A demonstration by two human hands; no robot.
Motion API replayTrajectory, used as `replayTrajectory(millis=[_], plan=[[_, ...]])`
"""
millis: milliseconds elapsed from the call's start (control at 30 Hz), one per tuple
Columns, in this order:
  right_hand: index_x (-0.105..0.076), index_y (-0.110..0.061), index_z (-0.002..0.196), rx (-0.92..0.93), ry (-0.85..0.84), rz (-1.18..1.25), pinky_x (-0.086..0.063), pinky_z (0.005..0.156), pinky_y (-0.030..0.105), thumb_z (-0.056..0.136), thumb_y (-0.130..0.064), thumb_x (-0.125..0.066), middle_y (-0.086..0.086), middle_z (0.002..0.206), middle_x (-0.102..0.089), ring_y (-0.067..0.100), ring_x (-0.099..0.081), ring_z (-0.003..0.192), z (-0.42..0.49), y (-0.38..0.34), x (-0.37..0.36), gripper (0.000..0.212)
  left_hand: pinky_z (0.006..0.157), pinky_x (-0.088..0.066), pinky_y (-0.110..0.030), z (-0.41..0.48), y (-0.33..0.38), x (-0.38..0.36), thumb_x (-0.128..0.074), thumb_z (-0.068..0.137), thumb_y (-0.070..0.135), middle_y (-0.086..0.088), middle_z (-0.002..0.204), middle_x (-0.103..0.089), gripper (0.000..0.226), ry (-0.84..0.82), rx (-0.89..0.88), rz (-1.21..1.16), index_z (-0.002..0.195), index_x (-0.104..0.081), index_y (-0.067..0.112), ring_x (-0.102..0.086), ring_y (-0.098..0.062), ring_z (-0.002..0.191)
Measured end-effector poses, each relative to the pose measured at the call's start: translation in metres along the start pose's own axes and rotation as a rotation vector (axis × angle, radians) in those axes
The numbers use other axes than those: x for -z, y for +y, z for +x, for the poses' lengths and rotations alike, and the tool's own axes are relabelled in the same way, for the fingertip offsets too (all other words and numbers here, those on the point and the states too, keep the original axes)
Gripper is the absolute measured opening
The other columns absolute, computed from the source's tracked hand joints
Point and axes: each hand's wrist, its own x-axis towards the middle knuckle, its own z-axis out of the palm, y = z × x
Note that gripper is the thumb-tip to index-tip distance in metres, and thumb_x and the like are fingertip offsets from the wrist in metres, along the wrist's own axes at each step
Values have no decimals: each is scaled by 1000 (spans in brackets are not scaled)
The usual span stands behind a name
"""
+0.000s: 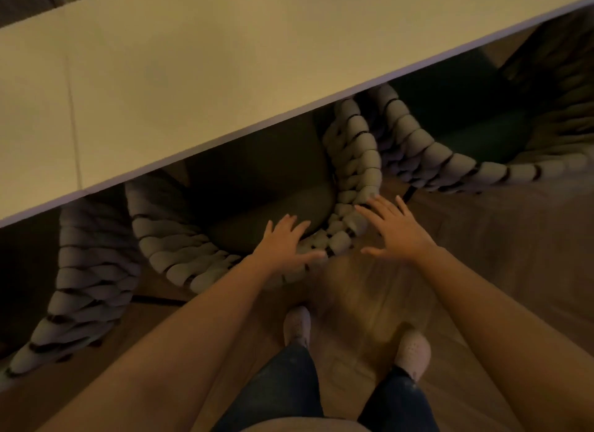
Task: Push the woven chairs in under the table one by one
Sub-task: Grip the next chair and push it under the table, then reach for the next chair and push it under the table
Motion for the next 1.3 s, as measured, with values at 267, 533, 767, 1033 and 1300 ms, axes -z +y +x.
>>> replayTrajectory(millis=[267,533,767,1033,1300], plan=[[-18,-25,154,-285,138,36,-3,121,49,88,-56,-57,11,162,-12,28,-5,150,-97,182,43,83,120,1,-50,88,197,20,-54,88,60,-8,163,2,83,191,-175,264,154,-16,26,7,-26,149],[-22,-25,153,-401,107,1,-6,120,51,86,-57,-60,12,161,-13,29,-7,149,-206,393,88,83,119,1,-54,178,427,19,-57,87,59,-10,162,4,84,194,-226,351,153,-18,24,8,-29,149],[-19,-25,153,-446,44,22,-6,120,49,85,-57,-61,12,162,-10,27,-4,150,-212,520,110,86,116,7,-54,261,538,44,-47,89,65,-7,163,2,81,164,-212,313,154,-16,28,9,-27,149],[-17,-26,154,-295,-24,-14,-6,120,50,84,-57,-62,11,162,-9,27,-5,149,-126,659,168,89,115,9,-54,394,610,88,-43,85,74,-9,162,2,88,141,-65,194,154,-14,28,10,-27,149],[-15,-28,154,-164,-67,-50,-7,120,49,85,-58,-61,11,162,-10,26,-6,150,-48,796,240,88,115,9,-55,493,687,167,-47,87,68,-11,162,4,85,268,53,118,154,-18,25,12,-28,148]])
